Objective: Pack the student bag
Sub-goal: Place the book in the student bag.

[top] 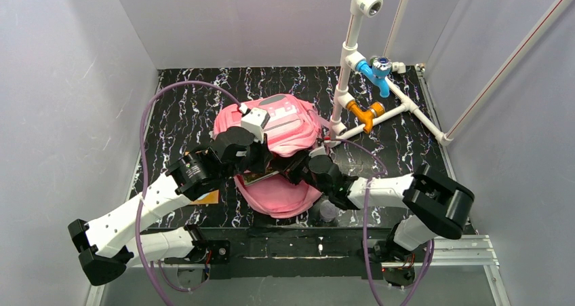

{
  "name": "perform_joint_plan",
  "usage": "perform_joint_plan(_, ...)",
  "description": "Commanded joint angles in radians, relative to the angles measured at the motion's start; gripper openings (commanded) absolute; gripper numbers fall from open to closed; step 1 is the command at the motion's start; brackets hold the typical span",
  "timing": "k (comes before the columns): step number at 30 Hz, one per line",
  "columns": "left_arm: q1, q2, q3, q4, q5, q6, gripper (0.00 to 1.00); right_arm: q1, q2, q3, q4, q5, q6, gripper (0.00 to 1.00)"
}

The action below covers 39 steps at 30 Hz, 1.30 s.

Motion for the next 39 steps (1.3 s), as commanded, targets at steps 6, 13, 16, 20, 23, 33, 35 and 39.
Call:
perform_joint_plan(6,-0.006,-0.056,0.071,0.059,0.119,0.074,0.00,0.005,0.109,0.067,0.406,-0.161,0.060,0.01)
perform_joint_plan(13,-0.006,-0.030,0.094,0.054,0.192,0.078,0.00,0.008,0.306,0.066,0.611,-0.190,0.186,0.01)
perform_joint_plan(16,-0.006,-0.022,0.095,0.054,0.202,0.066,0.00,0.012,0.349,0.071,0.649,-0.150,0.190,0.01)
perform_joint_plan(20,-0.006,-0.015,0.094,0.052,0.198,0.061,0.00,0.014,0.370,0.019,0.662,-0.024,0.189,0.01)
perform_joint_plan(23,-0.006,-0.016,0.099,0.020,0.143,0.073,0.00,0.010,0.394,0.019,0.673,0.045,0.149,0.01)
perform_joint_plan(33,-0.007,-0.046,0.118,-0.081,0.067,0.094,0.00,-0.009,0.486,0.077,0.656,-0.010,0.098,0.59)
perform_joint_plan(35,-0.007,-0.047,0.103,-0.081,0.070,0.086,0.00,-0.005,0.410,0.052,0.557,-0.052,0.069,0.72)
perform_joint_plan(39,-0.007,-0.050,0.093,-0.077,0.074,0.076,0.00,0.038,0.301,-0.003,0.388,-0.055,0.026,0.88)
